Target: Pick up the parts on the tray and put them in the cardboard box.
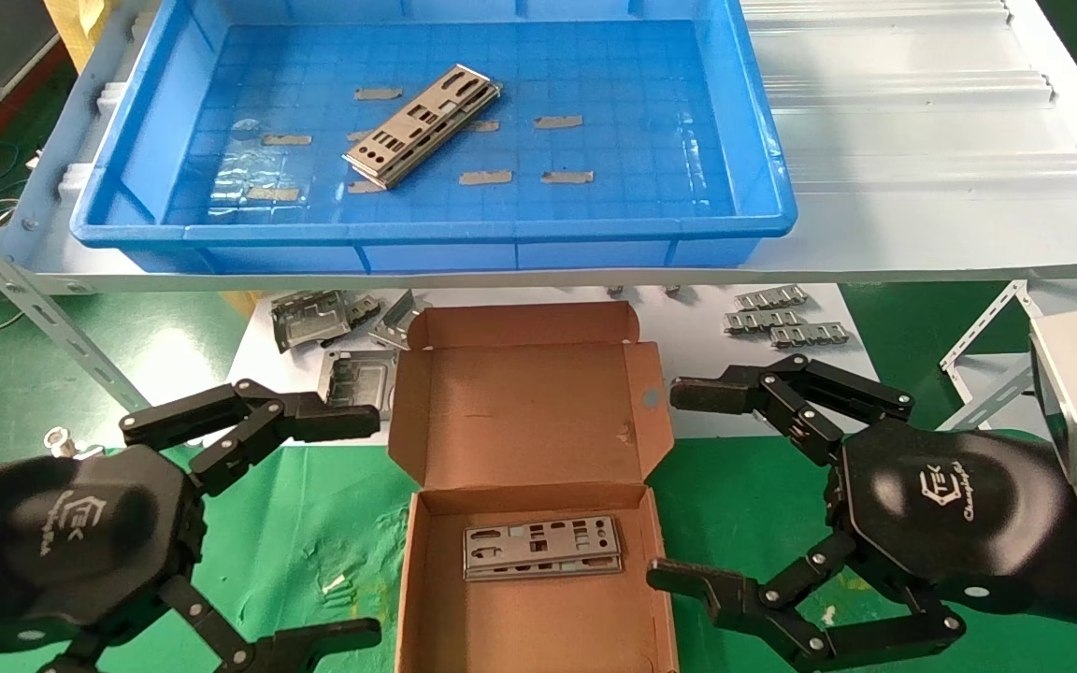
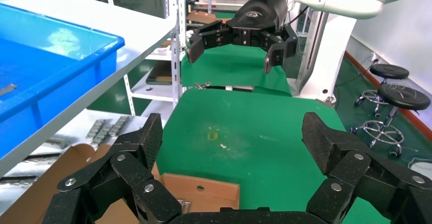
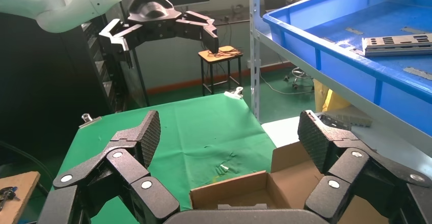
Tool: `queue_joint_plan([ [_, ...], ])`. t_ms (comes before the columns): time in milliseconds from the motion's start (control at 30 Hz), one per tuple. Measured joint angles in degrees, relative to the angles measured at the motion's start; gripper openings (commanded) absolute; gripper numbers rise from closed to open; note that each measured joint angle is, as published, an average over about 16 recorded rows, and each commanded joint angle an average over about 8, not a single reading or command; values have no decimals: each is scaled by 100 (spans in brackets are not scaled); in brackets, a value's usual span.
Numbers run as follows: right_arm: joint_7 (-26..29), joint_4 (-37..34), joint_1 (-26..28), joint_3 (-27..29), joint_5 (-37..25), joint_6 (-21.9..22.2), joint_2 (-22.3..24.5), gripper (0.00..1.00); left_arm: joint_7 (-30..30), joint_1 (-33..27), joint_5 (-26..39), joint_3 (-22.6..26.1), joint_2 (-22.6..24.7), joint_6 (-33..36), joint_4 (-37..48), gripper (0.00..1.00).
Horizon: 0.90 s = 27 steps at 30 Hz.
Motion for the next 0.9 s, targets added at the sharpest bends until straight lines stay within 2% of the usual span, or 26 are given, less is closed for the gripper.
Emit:
queue_joint_plan([
  [900,0,0,-1,0,0,1,0,100,6,-7,17,14,18,0,27,100],
])
